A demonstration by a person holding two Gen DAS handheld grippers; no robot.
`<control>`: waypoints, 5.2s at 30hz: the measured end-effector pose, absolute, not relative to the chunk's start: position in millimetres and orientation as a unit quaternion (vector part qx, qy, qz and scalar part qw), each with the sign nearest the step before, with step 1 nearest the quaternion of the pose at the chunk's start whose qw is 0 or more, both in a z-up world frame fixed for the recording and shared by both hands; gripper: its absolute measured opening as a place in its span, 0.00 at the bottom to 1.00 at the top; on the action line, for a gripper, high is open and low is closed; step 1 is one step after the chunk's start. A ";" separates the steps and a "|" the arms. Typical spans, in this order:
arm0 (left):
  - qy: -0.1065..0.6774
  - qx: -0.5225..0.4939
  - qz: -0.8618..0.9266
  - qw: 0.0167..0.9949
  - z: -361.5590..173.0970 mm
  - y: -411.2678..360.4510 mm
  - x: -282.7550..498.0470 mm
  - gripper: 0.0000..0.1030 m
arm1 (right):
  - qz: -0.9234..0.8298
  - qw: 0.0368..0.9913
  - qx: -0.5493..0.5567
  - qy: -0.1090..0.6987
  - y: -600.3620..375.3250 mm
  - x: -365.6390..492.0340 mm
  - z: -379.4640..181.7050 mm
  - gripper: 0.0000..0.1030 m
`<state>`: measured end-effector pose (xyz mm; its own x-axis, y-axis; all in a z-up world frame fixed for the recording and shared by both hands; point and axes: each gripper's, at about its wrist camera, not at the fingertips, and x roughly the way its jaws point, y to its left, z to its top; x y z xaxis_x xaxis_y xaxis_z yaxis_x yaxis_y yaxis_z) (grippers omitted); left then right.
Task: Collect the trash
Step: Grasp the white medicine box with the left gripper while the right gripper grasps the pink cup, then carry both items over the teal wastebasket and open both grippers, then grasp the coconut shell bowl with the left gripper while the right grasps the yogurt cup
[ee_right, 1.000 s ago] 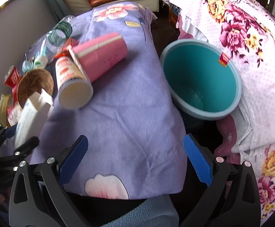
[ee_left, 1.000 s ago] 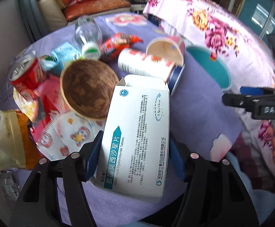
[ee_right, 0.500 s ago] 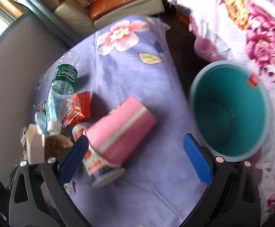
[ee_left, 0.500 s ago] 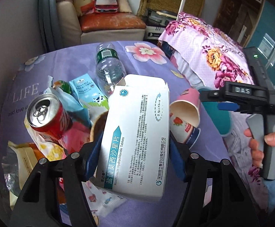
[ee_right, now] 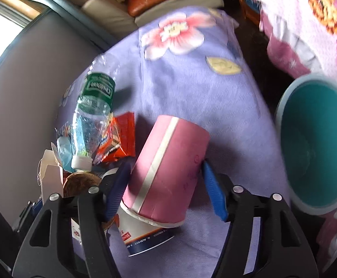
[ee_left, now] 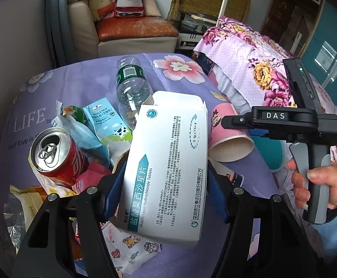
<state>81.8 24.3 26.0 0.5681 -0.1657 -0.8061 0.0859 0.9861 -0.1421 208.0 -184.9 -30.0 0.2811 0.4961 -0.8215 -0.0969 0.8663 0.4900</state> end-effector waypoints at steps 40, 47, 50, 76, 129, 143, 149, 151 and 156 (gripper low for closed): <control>0.557 0.094 -0.204 0.800 -60.0 -272.8 221.4 0.89 | 0.005 0.806 0.231 0.544 -466.7 196.2 -60.5 0.58; 0.550 0.064 -0.184 0.812 -44.5 -245.6 212.6 0.89 | 0.024 0.794 0.213 0.569 -452.9 207.4 -71.0 0.60; 0.547 0.049 -0.173 0.818 -37.8 -228.8 207.9 0.89 | 0.034 0.784 0.209 0.584 -442.8 208.0 -75.8 0.64; 0.510 -0.021 -0.113 0.853 10.0 -63.4 106.7 0.89 | 0.090 0.804 0.101 0.579 -315.1 156.8 -9.6 0.82; 0.526 -0.045 -0.038 0.849 -10.6 63.6 84.8 0.56 | 0.243 0.729 -0.003 0.640 -154.2 155.5 -42.9 0.50; 0.475 -0.032 -0.040 0.878 33.7 55.4 76.7 0.35 | 0.232 0.735 0.033 0.636 -178.8 145.3 -49.9 0.50; 0.533 -0.030 -0.020 0.845 -4.8 59.4 92.9 0.35 | 0.236 0.734 0.036 0.636 -180.4 140.6 -52.9 0.50; 0.539 -0.024 -0.015 0.842 -12.8 60.7 91.8 0.36 | 0.237 0.733 0.035 0.637 -180.8 139.8 -53.5 0.50; 0.564 -0.029 -0.030 0.825 -36.2 53.3 101.2 0.39 | 0.237 0.730 0.034 0.640 -179.9 141.8 -55.1 0.50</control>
